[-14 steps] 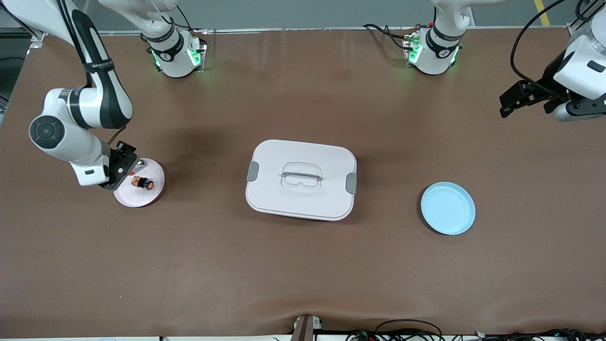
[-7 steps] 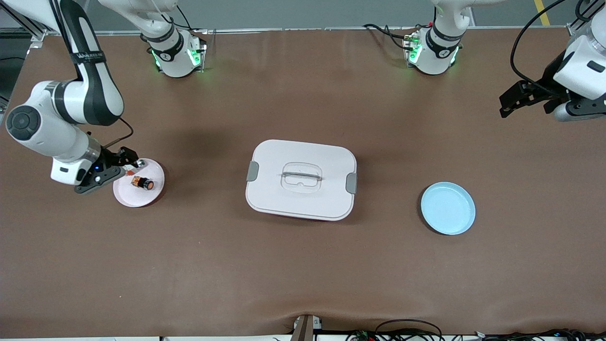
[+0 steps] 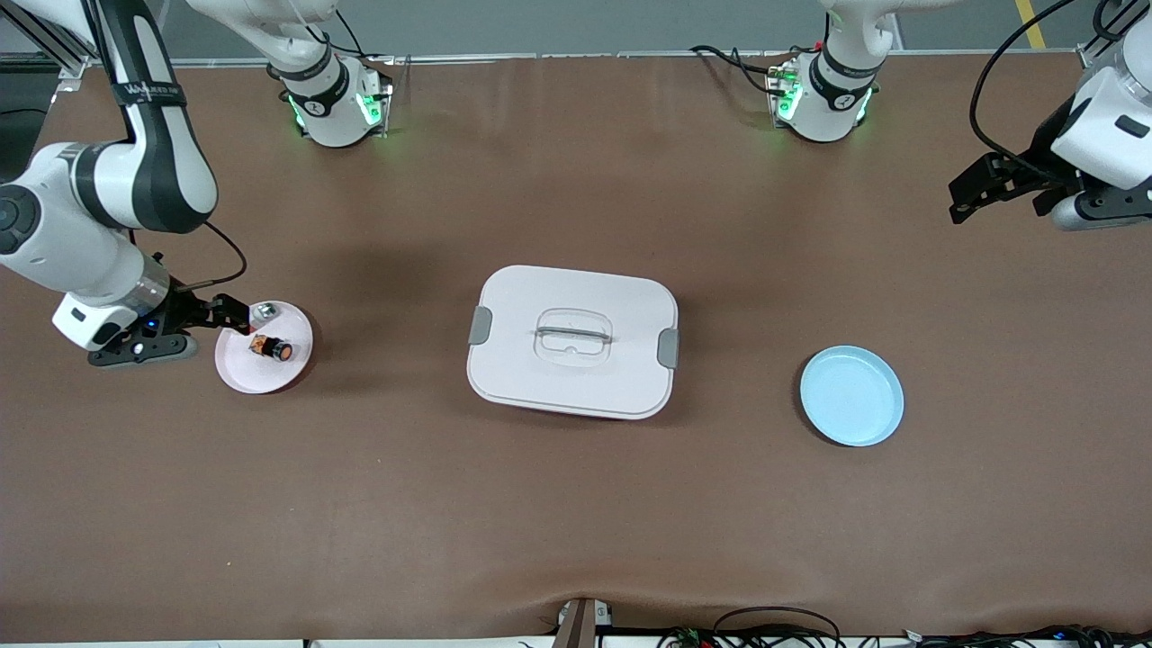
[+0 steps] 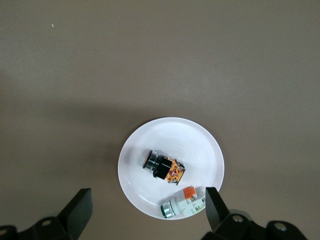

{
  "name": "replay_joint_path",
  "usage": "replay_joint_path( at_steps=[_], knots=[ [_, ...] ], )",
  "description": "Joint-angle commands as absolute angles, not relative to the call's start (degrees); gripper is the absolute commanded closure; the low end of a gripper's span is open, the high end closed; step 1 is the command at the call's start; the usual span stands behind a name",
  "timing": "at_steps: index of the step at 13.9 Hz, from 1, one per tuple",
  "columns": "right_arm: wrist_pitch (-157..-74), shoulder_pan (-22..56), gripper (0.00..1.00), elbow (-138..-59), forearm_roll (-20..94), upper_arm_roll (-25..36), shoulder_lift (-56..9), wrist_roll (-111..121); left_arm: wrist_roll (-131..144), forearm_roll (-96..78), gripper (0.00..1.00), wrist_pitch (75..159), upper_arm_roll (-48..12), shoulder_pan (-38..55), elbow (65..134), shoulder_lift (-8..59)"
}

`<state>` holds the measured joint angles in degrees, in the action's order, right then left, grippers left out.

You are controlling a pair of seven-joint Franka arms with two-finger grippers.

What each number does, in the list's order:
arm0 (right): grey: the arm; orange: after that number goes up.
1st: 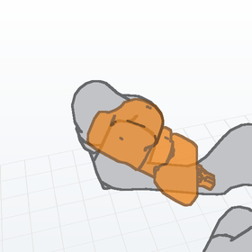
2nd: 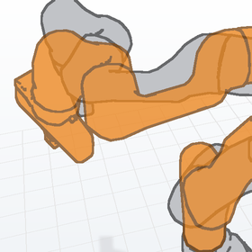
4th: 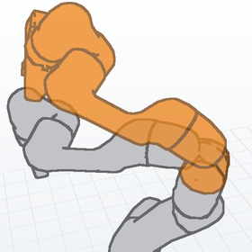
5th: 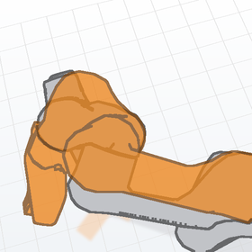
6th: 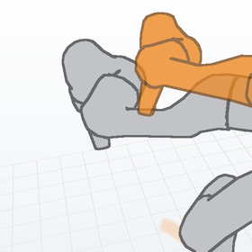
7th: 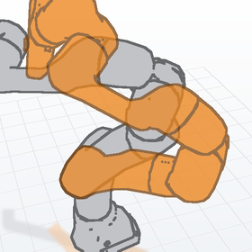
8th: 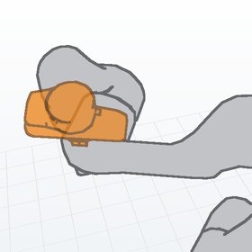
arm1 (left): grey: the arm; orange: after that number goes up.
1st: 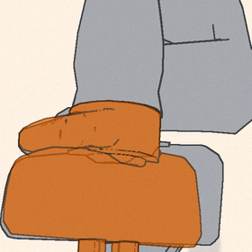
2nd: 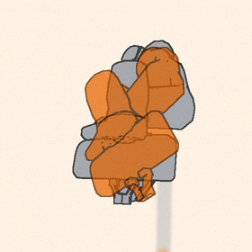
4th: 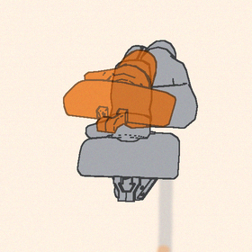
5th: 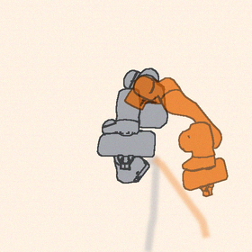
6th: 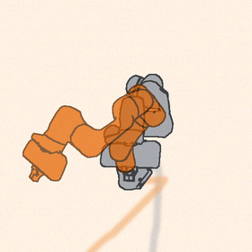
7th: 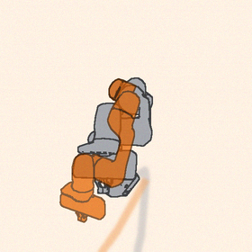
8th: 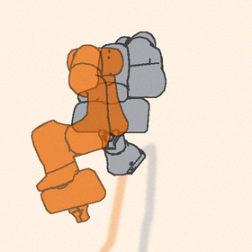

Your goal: Transfer orange switch to right arm and place

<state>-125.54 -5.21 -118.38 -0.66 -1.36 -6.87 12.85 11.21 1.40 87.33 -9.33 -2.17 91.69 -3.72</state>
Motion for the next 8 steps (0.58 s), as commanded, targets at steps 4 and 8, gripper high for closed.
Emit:
replay_joint_path(
  at_steps=[4, 8],
  knots=[
    [-117.5, -5.7, 0.00, -110.7, 0.6, -1.1, -6.2, 12.0, 10.2, 0.7, 0.00, 86.4, -9.1, -1.9, 91.1, -4.0],
    [-111.8, -6.2, 0.00, -104.9, 0.6, -1.2, -6.2, 11.9, 10.4, 0.9, 0.00, 86.4, -9.2, -1.8, 91.1, -3.9]
  ],
)
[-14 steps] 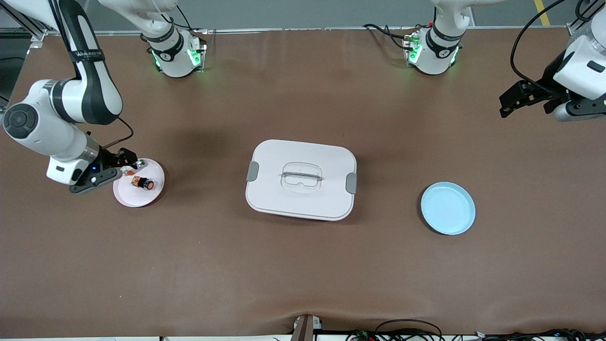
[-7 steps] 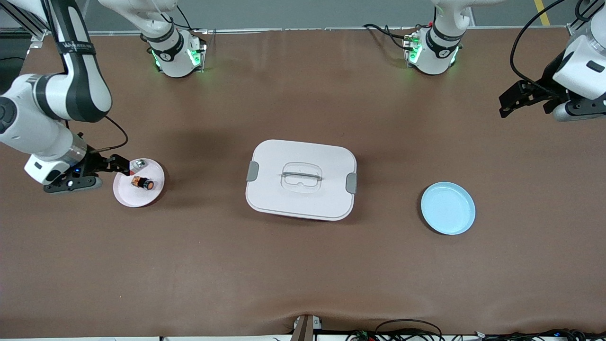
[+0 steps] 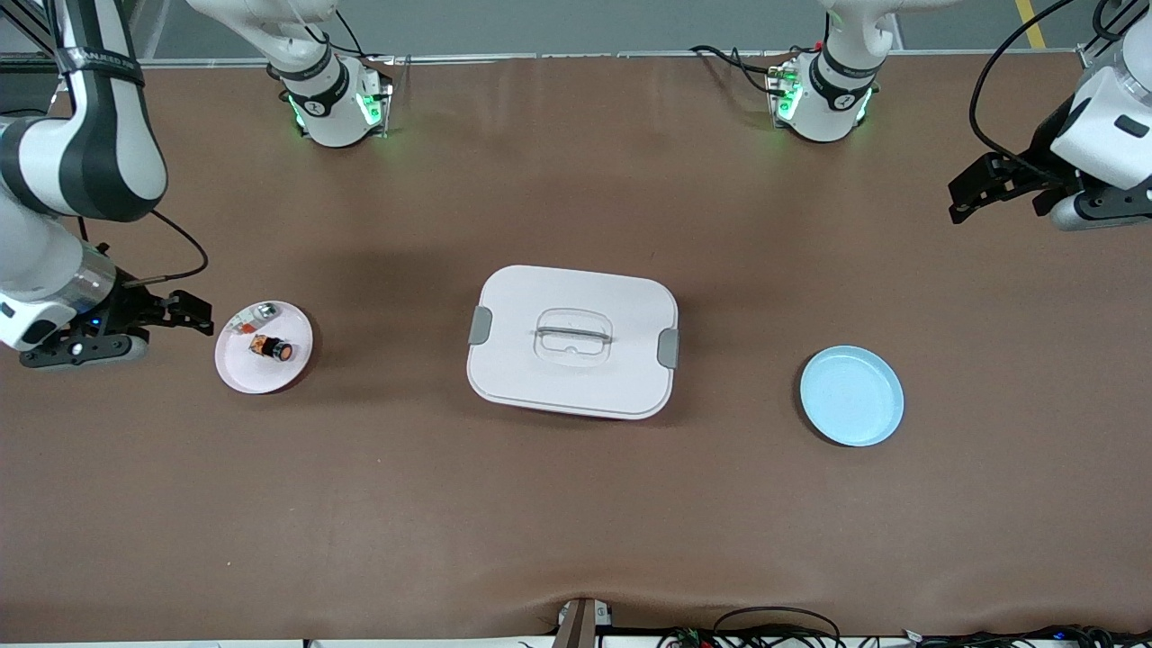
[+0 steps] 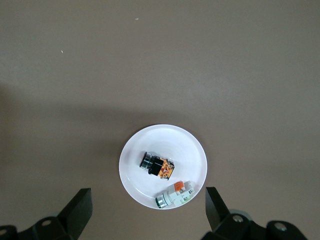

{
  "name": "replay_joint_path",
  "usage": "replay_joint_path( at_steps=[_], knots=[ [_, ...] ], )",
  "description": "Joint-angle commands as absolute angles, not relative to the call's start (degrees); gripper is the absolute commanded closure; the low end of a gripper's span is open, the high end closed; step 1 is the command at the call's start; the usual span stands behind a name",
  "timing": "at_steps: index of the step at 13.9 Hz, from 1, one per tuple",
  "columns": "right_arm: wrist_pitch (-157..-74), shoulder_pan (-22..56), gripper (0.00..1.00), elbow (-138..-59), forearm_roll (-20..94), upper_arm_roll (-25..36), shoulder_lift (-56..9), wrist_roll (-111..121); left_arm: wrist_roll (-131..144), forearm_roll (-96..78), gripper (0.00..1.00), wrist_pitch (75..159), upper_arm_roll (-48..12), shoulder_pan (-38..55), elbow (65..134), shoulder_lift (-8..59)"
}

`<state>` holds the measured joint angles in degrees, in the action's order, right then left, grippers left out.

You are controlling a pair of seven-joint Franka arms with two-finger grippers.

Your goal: Transfer orange switch to right arm and place

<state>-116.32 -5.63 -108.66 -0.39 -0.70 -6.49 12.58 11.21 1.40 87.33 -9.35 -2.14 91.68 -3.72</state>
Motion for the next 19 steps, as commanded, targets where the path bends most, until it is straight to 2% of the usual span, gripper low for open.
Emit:
replay_joint_path(
  at_steps=[1, 4, 7, 11, 17, 19],
  knots=[
    [-108.2, -6.2, 0.00, -102.6, 0.6, -1.2, -6.2, 11.9, 10.4, 1.0, 0.00, 86.4, -9.8, -1.9, 91.1, -3.9],
    [-101.4, -6.2, 0.00, -97.8, 0.7, -1.3, -5.7, 11.3, 10.5, 1.0, 0.00, 86.4, -9.9, -1.9, 91.0, -3.9],
    [-98.7, -5.7, 0.00, -97.4, 0.7, -1.6, -2.9, 1.6, 10.2, 1.0, 0.00, 86.4, -9.9, -2.0, 91.0, -4.0],
    [-94.9, -5.6, 0.00, -97.8, 0.8, -1.6, 2.1, 0.7, 10.2, 1.0, 0.00, 86.4, -9.8, -2.1, 90.3, -3.7],
    [-94.7, -5.5, 0.00, -102.7, 0.8, -1.4, 12.1, 1.3, 10.4, 1.1, 0.00, 86.4, -9.8, -2.1, 90.2, -3.6],
    [-94.3, -5.6, 0.00, -102.4, 0.8, -1.4, 12.6, 1.3, 10.5, 1.0, 0.00, 86.4, -9.8, -2.3, 90.2, -3.7]
  ],
)
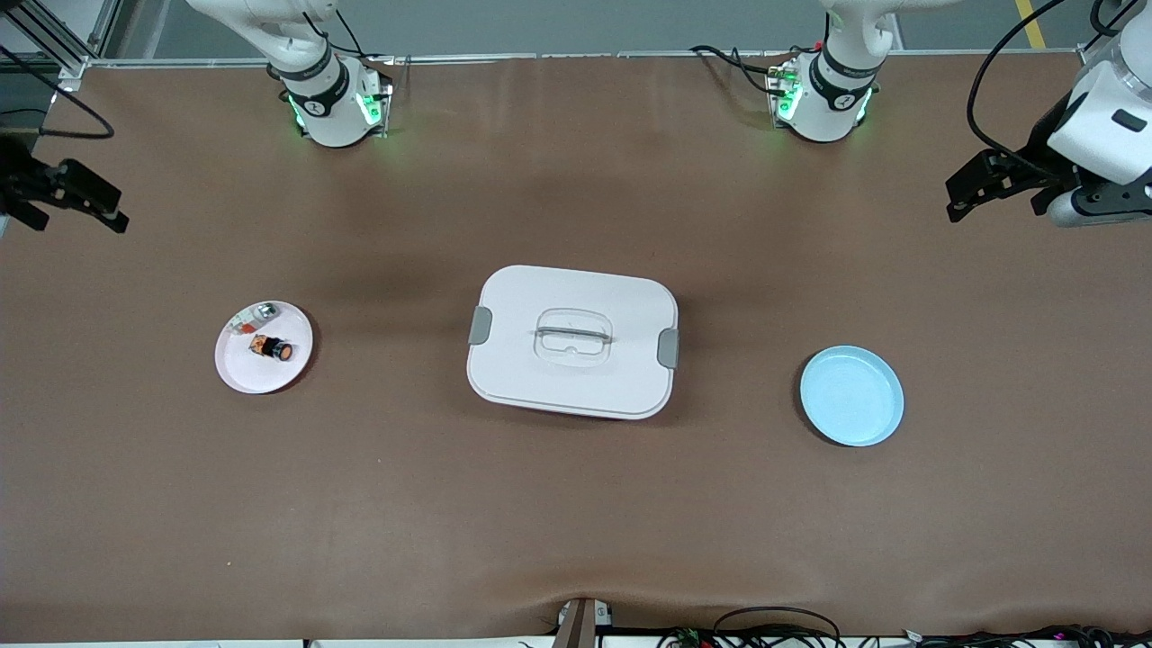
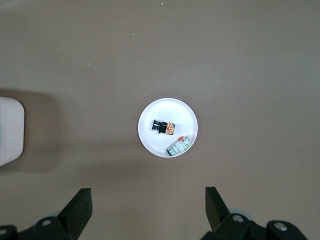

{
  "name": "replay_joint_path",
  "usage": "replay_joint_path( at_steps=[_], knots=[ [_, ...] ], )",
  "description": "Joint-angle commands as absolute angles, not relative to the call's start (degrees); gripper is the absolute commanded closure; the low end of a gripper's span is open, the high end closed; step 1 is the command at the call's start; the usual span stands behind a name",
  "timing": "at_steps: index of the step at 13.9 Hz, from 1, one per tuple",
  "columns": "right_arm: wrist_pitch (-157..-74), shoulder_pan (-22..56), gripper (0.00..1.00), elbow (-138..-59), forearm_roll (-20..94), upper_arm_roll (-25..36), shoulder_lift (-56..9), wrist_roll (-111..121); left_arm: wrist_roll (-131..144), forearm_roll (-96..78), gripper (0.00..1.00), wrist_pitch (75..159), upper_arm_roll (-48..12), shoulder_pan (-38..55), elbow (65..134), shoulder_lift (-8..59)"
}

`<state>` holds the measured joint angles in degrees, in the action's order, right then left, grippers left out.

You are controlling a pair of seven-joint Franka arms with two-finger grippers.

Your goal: Transfer orange switch to right arm and place

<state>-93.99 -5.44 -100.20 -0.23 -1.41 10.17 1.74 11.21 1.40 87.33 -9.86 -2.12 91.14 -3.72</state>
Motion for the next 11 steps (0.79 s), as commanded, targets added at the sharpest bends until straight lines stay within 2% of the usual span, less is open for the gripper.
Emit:
replay_joint_path(
  at_steps=[1, 11],
  knots=[
    [-94.0, -5.6, 0.00, -102.3, 0.8, -1.2, 12.5, 1.3, 10.5, 0.9, 0.00, 86.4, -9.8, -2.3, 89.7, -3.7],
    [-90.6, -5.6, 0.00, -102.0, 0.8, -1.1, 12.0, 1.1, 10.5, 1.1, 0.00, 85.0, -9.8, -1.8, 89.4, -3.3]
  ],
)
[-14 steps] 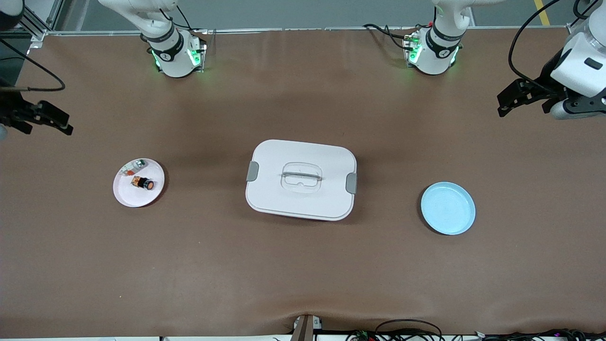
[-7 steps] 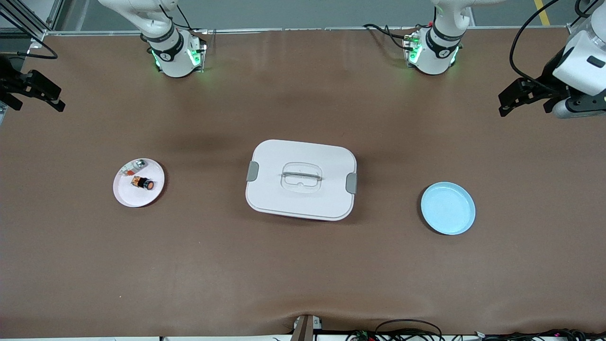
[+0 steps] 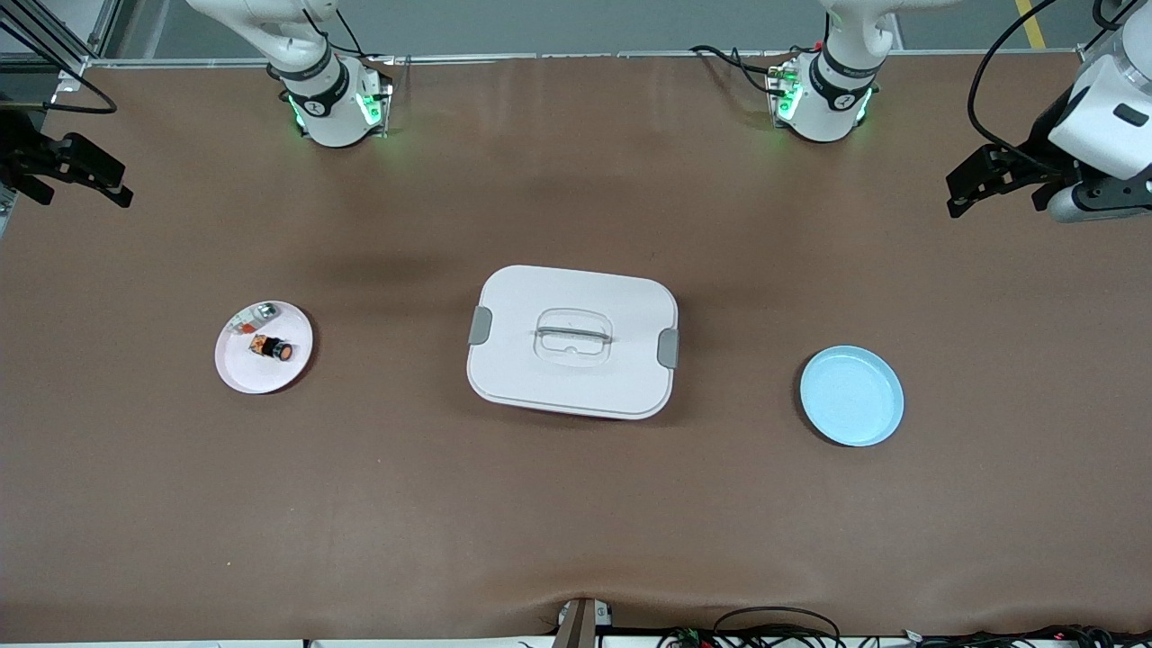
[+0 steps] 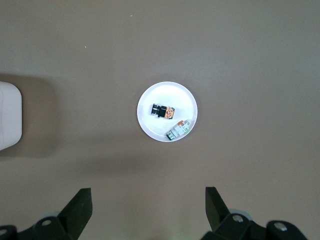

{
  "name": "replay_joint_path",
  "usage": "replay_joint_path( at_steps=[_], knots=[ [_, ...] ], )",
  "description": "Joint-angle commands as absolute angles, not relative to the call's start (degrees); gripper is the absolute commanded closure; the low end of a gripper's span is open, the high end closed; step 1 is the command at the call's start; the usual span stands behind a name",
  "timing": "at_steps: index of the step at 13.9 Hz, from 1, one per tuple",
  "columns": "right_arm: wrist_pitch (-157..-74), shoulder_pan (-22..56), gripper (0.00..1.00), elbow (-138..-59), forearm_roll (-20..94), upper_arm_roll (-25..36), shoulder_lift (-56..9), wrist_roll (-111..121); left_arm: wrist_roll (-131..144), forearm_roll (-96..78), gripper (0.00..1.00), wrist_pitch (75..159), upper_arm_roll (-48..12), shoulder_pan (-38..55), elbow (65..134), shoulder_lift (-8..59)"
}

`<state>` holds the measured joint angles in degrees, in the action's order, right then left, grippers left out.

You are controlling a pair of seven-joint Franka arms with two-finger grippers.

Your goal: Transfer orange switch to right arm and place

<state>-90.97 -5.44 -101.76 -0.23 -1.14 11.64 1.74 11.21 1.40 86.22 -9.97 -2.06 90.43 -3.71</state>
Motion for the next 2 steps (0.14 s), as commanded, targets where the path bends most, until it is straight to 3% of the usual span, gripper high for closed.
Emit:
replay_joint_path(
  at_steps=[1, 2],
  knots=[
    [-90.6, -5.6, 0.00, -102.0, 0.8, -1.1, 12.0, 1.1, 10.5, 1.1, 0.00, 85.0, -9.8, -1.8, 89.3, -3.2],
    [-90.6, -5.6, 0.00, -102.0, 0.8, -1.1, 12.0, 1.1, 10.5, 1.1, 0.00, 85.0, -9.9, -1.8, 89.2, -3.1]
  ],
)
